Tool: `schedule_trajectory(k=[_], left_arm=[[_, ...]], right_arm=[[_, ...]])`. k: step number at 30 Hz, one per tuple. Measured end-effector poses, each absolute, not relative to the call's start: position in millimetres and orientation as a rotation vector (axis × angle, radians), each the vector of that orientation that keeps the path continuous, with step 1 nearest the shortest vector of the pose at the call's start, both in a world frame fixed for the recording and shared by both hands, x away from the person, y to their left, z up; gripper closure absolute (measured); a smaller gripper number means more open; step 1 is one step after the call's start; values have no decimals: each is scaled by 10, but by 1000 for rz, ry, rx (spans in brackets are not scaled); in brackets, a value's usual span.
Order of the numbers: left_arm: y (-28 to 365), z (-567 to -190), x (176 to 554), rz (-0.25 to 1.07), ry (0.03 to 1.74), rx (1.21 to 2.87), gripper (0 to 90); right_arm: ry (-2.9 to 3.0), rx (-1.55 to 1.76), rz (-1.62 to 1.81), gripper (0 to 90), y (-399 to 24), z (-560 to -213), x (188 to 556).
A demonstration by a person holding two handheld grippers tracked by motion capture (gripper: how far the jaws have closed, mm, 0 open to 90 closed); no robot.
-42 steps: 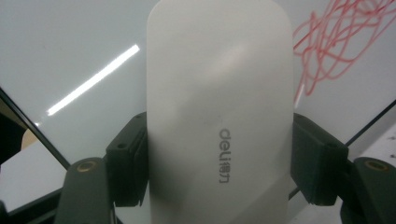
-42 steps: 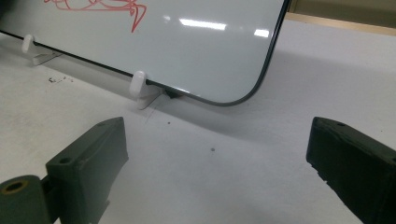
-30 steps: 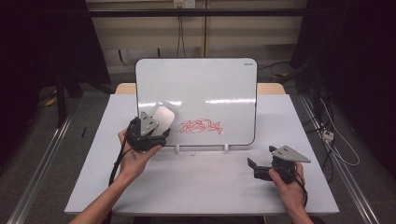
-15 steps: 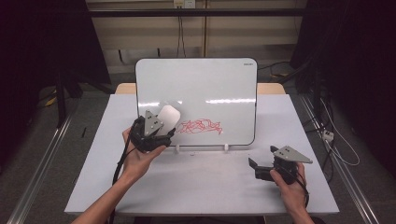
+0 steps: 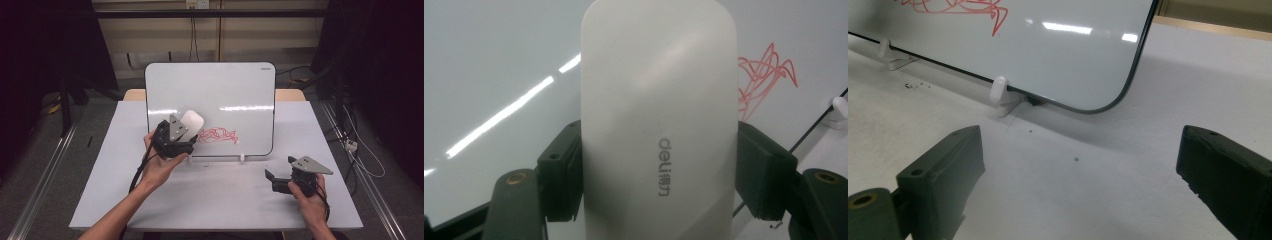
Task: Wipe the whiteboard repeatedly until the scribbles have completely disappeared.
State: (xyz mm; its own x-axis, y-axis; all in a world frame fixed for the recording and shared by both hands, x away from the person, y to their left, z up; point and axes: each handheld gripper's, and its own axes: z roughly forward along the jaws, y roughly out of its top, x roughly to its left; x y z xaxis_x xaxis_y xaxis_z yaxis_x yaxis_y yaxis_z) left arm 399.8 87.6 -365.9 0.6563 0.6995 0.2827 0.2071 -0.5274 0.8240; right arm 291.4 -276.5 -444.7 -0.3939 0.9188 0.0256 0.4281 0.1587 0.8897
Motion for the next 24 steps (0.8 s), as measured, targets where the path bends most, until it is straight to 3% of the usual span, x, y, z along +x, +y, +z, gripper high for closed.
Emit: schedule_trajectory(k=[24], left_arm=[[718, -3769, 4216, 891, 700, 2145, 310]], right_arm=[[1917, 1264, 1181, 51, -2743, -4459, 2921]])
